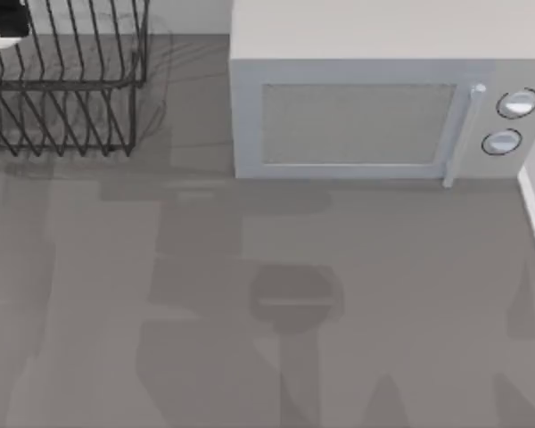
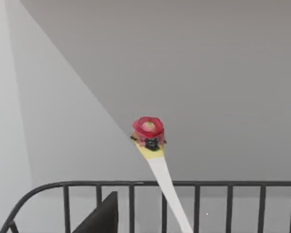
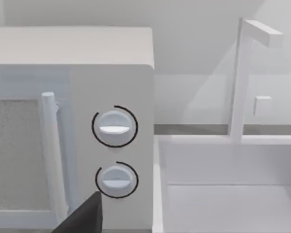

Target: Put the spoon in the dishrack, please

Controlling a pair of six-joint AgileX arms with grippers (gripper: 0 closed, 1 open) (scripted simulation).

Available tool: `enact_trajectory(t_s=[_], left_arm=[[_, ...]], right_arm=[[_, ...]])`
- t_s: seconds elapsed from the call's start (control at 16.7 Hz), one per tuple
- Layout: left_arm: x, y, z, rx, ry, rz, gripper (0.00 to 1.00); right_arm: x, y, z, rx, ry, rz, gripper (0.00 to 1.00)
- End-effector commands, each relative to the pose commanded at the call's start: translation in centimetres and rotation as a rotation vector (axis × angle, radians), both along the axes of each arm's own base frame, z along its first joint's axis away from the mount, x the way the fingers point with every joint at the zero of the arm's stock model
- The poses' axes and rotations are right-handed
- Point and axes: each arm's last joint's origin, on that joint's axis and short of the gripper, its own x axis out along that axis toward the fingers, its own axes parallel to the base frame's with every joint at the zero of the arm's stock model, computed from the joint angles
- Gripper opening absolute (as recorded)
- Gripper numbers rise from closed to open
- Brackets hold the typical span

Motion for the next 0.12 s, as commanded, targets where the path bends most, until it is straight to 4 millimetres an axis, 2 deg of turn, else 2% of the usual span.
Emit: enact_trajectory(t_s=[0.12], left_arm=[[0.00, 0.00, 0.00, 0.000, 0.000, 0.000, 1.00]], right_arm=[[0.00, 0.00, 0.00, 0.000, 0.000, 0.000, 1.00]])
